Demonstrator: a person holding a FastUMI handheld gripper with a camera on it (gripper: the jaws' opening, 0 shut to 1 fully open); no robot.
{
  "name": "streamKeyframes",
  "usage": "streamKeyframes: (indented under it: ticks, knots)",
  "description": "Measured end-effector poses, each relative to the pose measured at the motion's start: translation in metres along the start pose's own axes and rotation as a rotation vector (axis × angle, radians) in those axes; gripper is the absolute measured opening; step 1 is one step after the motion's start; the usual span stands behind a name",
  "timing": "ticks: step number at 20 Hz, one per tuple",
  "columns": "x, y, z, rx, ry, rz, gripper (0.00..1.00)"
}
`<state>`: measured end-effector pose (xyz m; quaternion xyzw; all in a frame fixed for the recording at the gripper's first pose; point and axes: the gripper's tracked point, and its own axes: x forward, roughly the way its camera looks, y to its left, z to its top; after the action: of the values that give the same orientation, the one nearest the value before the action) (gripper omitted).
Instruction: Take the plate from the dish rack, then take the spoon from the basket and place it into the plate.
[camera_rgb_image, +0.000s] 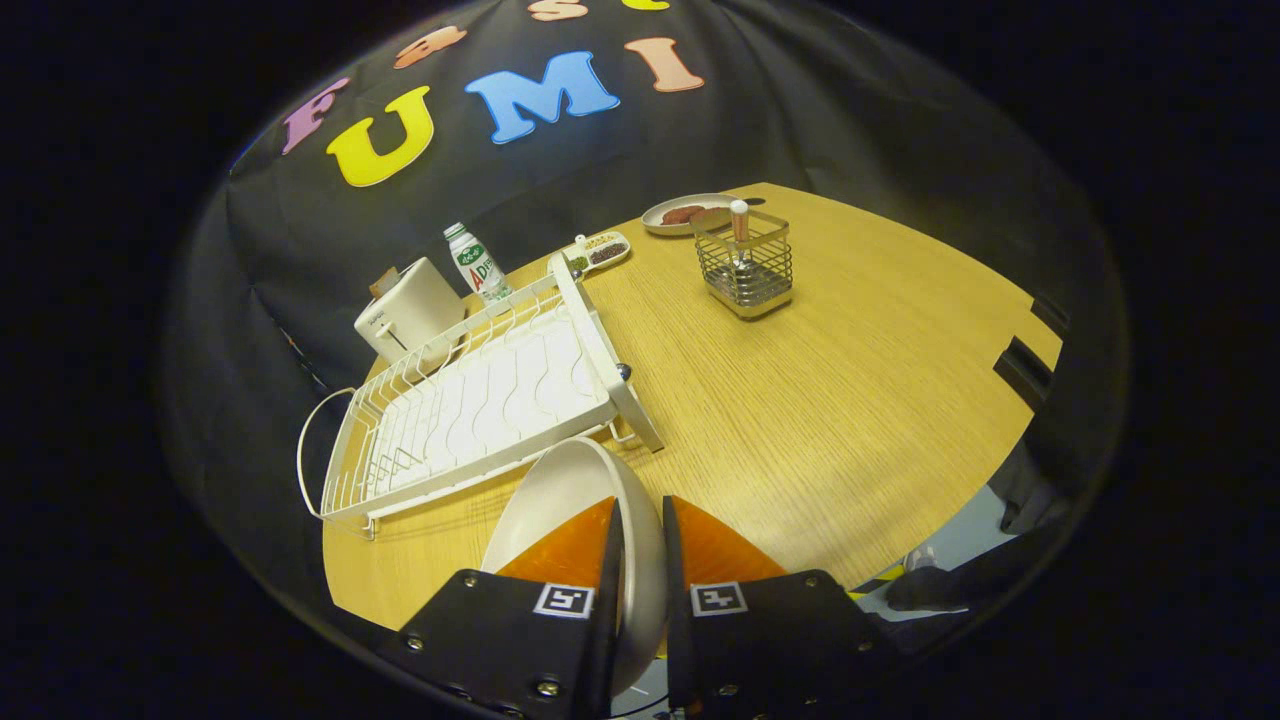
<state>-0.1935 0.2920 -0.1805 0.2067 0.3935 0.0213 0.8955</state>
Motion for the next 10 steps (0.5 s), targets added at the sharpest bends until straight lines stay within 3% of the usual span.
streamKeyframes:
  ticks: [2,10]
  knots:
    - [0.009,0.001,-0.004,0.002,0.013,0.027,0.22]
    - [0.016,-0.026,-0.015,-0.007,0.047,-0.029,0.37]
